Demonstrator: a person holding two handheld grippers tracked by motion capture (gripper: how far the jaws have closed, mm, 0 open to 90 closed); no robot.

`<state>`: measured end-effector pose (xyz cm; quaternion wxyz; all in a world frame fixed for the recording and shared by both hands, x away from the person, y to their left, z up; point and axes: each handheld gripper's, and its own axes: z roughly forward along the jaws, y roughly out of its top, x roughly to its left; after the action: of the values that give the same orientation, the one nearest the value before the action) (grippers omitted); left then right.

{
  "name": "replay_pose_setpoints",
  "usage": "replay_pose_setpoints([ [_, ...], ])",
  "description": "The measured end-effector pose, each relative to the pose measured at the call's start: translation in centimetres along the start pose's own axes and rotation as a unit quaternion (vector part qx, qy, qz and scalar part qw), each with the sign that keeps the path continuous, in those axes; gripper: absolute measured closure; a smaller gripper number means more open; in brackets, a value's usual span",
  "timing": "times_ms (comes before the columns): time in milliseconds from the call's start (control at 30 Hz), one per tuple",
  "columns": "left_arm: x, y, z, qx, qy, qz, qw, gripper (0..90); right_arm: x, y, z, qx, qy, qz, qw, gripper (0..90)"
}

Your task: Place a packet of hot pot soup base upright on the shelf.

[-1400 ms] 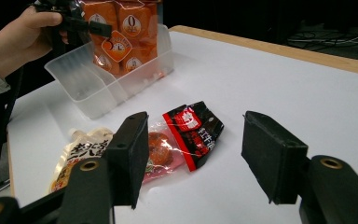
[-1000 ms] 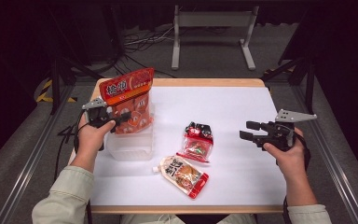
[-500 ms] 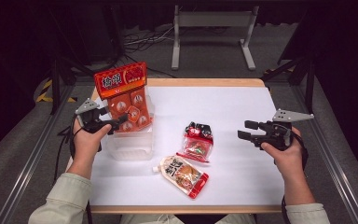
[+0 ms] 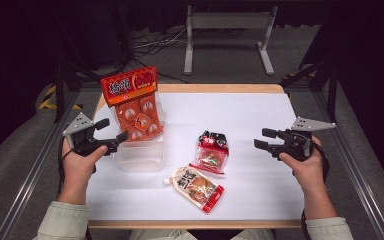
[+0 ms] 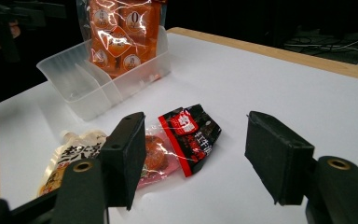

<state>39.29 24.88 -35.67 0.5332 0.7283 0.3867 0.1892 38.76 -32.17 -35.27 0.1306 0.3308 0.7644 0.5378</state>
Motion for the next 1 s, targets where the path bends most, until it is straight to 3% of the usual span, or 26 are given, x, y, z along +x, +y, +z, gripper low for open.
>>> replay_pose_setpoints([
  [33,0.0,0.0,0.0,0.0,0.0,0.0,1.0,10.5,0.0,0.0,0.0,0.0,0.0,-0.001,1.0,38.8],
  [67,-0.5,0.2,-0.2,0.013,-0.015,0.009,0.9998,10.5,0.0,0.0,0.0,-0.001,0.0,-0.001,1.0,38.9],
  [100,-0.5,0.2,-0.2,0.013,-0.015,0.009,0.9998,10.5,0.0,0.0,-0.1,0.0,0.0,-0.002,1.0,38.9],
  [133,-0.9,0.3,-0.3,0.022,-0.034,0.02,0.999,10.6,0.0,0.0,-0.1,-0.001,-0.001,-0.002,1.0,39.0],
  [167,-0.9,0.3,-0.3,0.022,-0.034,0.02,0.999,10.7,0.0,0.0,-0.1,-0.001,0.0,-0.002,1.0,39.0],
  [267,-1.8,0.3,-0.1,0.042,-0.064,0.033,0.9965,10.5,0.0,0.0,0.0,0.0,0.0,-0.002,1.0,39.4],
  [433,-2.4,0.4,-0.1,0.047,-0.082,0.041,0.9947,10.5,0.0,0.1,0.2,0.0,0.001,-0.002,1.0,39.9],
  [600,-2.7,0.2,-0.4,0.05,-0.083,0.034,0.9947,10.0,-0.1,0.3,1.1,0.01,0.007,-0.004,0.9999,39.9],
  [633,-2.6,0.3,-0.5,0.05,-0.082,0.041,0.9945,9.9,-0.2,0.3,1.4,0.012,0.01,-0.002,0.9999,39.9],
  [700,-2.7,0.2,-0.7,0.05,-0.082,0.032,0.9949,9.9,-0.3,0.4,1.9,0.016,0.012,-0.003,0.9998,39.8],
  [733,-2.7,0.2,-0.8,0.049,-0.08,0.039,0.9949,9.9,-0.2,0.4,2.2,0.018,0.014,-0.004,0.9997,39.7],
  [1000,-3.1,-0.3,-1.2,0.052,-0.08,0.036,0.9948,9.7,-0.3,0.6,4.5,0.038,0.017,-0.009,0.9991,39.4],
])
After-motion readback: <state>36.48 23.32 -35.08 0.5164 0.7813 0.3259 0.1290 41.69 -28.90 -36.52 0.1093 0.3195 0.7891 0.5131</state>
